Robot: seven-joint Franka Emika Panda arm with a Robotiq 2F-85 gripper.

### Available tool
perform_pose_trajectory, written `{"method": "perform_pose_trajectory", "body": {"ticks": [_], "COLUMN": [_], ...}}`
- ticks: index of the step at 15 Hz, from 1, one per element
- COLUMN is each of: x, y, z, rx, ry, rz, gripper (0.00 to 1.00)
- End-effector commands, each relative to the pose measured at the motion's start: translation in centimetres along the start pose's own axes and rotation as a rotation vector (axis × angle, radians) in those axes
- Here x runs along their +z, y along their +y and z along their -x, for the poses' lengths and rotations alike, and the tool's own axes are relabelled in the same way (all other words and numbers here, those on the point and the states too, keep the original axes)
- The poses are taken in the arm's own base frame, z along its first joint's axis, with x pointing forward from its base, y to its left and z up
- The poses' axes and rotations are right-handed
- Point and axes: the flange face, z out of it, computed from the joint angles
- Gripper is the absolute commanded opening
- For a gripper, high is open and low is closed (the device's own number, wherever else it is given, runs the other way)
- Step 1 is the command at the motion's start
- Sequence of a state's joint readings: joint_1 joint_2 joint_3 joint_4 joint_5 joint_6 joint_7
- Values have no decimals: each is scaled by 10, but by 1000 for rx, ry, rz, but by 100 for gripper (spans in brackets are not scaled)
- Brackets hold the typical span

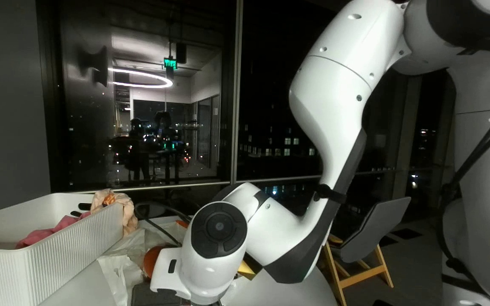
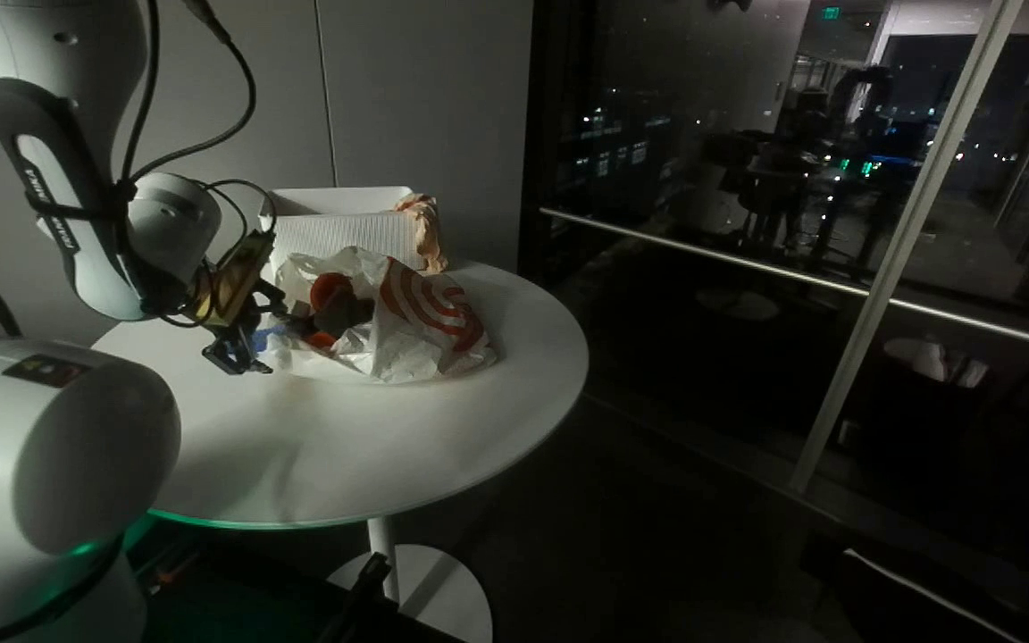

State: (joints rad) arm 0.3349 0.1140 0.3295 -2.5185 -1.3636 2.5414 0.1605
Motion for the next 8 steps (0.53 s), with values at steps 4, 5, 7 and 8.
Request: {"method": "perform_pose_trajectory", "body": {"ticks": [4, 5, 7, 8], "x": [33, 36, 37, 34], "y": [28, 29, 28, 29], "z": [0, 1, 2, 2], "rx": [-6, 1, 21, 31], "ry": [1, -2, -8, -9], "rz": [-60, -69, -98, -105], "gripper": [74, 66, 50, 43]}}
